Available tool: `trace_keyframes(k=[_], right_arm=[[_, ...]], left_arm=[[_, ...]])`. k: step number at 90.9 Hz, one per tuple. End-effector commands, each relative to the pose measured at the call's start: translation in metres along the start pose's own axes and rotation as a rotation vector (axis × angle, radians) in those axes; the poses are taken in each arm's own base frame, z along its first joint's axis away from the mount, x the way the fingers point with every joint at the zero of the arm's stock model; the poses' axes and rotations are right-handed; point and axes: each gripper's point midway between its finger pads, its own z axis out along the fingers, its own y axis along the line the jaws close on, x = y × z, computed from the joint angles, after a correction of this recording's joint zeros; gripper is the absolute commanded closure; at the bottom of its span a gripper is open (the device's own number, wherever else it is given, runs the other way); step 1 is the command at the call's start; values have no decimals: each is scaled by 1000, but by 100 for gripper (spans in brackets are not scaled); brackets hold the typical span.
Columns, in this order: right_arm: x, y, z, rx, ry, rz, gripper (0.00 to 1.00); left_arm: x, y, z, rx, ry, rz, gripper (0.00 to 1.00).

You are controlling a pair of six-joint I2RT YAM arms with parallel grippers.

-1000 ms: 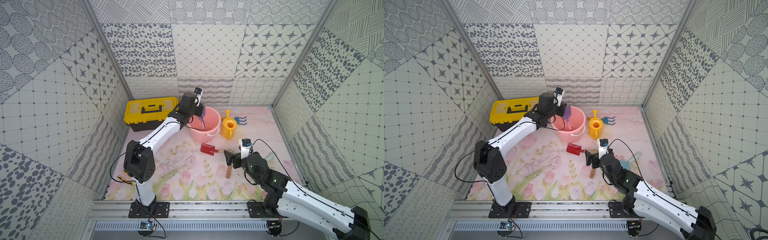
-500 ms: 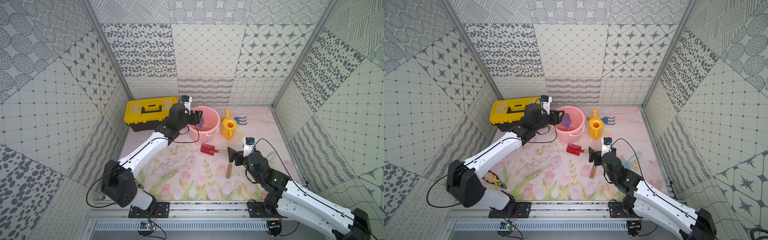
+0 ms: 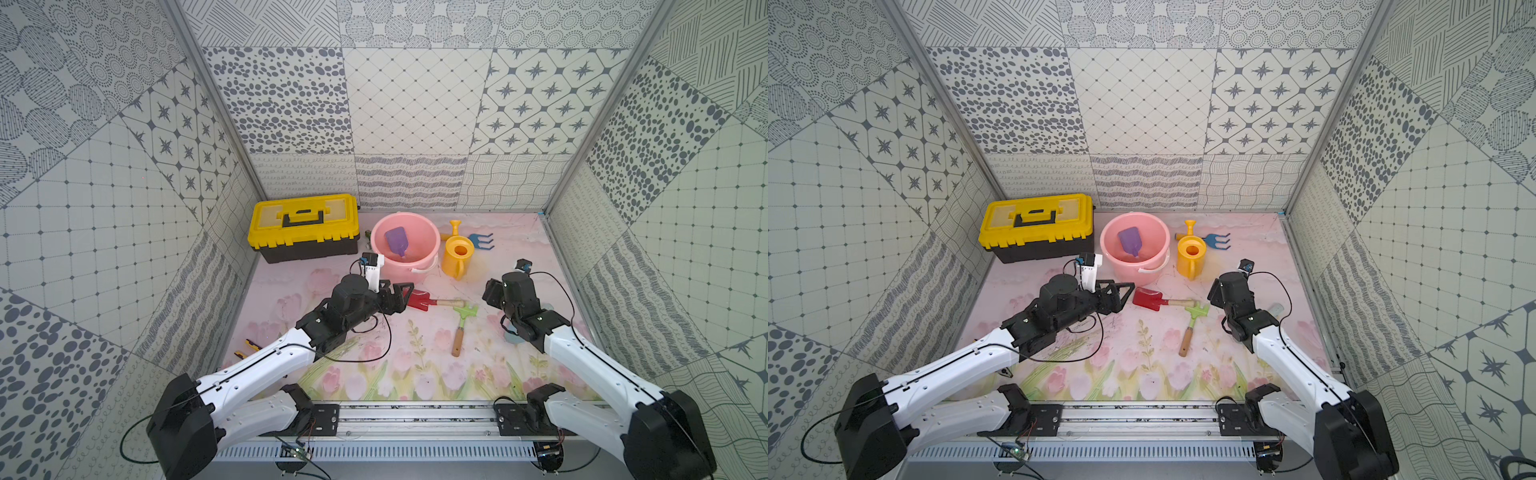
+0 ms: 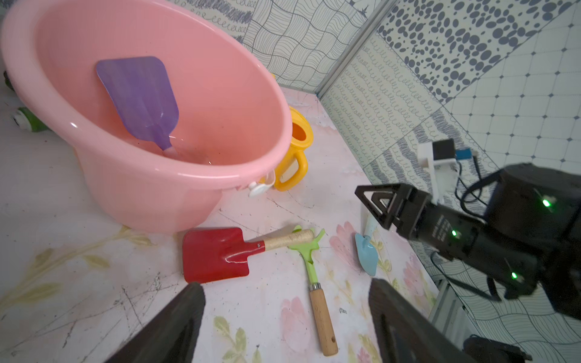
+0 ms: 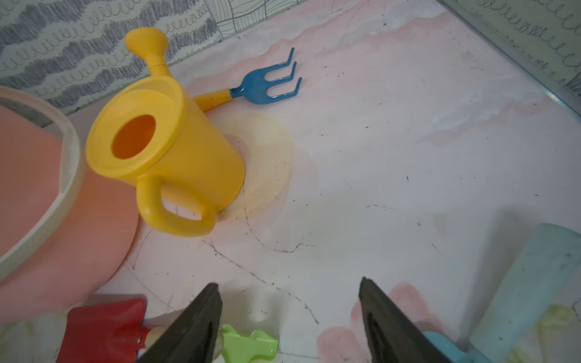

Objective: Organize the gardening tools
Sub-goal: Pick up the gardening tool from the center of the board.

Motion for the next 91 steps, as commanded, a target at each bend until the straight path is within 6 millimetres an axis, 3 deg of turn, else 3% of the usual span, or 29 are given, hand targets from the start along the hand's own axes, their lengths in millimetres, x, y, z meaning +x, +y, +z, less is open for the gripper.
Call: trace_keyframes(k=[1,13,25,42,72,91], right_arm=[[-25,2,31,-14,30,147,31],[-45,-3,85,33,88,191,37],[-63,7,137,72,142,132,40],[-83,8,189,102,200,117,45],[-84,7,233,135,290,98,53],[-84,10,243,144,321,100,56]], left_arm=[[1,-10,-8,44,-62,-23,13],[12,-11,-6,67,-29,-45,12],[13,-12,-8,73,-27,-50,12],[14,-10,-8,65,-28,-51,11],[14,-11,-7,70,-26,-57,9],[13,-13,-9,79,-27,-65,9]])
